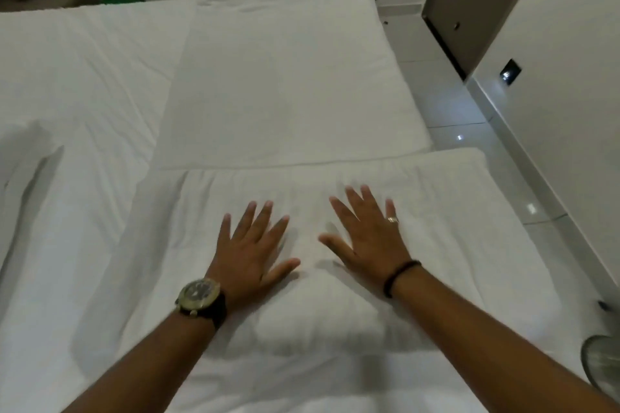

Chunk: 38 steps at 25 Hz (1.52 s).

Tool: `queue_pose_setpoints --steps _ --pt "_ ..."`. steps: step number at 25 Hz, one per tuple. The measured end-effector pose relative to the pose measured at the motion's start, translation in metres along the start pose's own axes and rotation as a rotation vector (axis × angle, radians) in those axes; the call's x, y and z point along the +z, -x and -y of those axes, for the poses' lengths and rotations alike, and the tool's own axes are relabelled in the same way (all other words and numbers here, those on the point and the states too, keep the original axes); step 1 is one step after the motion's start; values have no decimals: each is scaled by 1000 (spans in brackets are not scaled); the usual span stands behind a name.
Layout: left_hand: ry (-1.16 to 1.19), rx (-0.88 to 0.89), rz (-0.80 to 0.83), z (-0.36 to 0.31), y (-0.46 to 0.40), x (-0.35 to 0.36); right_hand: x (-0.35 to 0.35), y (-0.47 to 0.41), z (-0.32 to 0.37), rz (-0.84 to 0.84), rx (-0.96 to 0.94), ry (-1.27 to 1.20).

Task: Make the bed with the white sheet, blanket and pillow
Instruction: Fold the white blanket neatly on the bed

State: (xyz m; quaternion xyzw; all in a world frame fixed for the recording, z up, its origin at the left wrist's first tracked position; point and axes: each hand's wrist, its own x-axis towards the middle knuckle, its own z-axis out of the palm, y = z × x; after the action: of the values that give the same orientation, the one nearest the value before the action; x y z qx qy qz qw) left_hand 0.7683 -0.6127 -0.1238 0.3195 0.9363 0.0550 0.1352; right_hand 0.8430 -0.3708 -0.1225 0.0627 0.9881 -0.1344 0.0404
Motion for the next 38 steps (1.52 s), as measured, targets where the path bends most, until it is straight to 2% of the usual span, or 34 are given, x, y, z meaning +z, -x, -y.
queue_pose_setpoints --steps 2,4,6,8,10,11,13,14,16,17,19,20,21,23,24,25,26,27,29,32,38 --pt "-124 -46 24 17 -53 6 -2 -42 -44 52 123 174" --pt "-174 -244 94 58 -71 22 1 -42 -113 96 317 295" --pt "-147 -394 147 87 -67 31 -3 -22 -168 104 511 278" --pt "-120 -425 173 87 -57 28 -11 -11 -175 106 648 186" --pt "-28 -468 139 66 -48 22 -17 -4 -139 36 599 180" --pt "35 -458 111 54 -38 21 -16 10 -115 -10 485 185" --pt "110 -344 77 35 5 31 2 68 -83 -79 257 154" --pt "110 -308 60 32 31 38 13 101 -83 -126 223 196" --pt "90 -376 18 43 80 51 25 162 -105 -189 439 189" --pt "100 -429 -2 50 98 51 24 177 -111 -261 648 42" --pt "145 -545 -193 49 124 52 16 184 -104 -421 1113 -456" --pt "262 -645 -335 34 133 47 16 184 -85 -499 1247 -737" --pt "466 -815 -474 12 140 38 20 186 -59 -567 1298 -1001" --pt "1169 -1316 -658 -33 146 28 28 183 -7 -525 1357 -1479" --pt "1605 -1481 -670 -48 146 29 32 178 9 -461 1366 -1677" --pt "1928 -1515 -643 -52 147 37 39 170 18 -430 1374 -1808" --pt "2102 -1464 -636 -46 145 45 42 159 24 -442 1368 -1894" --pt "2172 -1404 -679 -36 141 49 43 147 24 -482 1354 -1931" --pt "2106 -1419 -734 -18 129 46 44 125 15 -583 1357 -1934" --pt "2037 -1411 -690 3 118 43 46 115 4 -628 1405 -1872" --pt "1903 -1246 -754 -5 155 5 -5 135 9 -626 1235 -1844"
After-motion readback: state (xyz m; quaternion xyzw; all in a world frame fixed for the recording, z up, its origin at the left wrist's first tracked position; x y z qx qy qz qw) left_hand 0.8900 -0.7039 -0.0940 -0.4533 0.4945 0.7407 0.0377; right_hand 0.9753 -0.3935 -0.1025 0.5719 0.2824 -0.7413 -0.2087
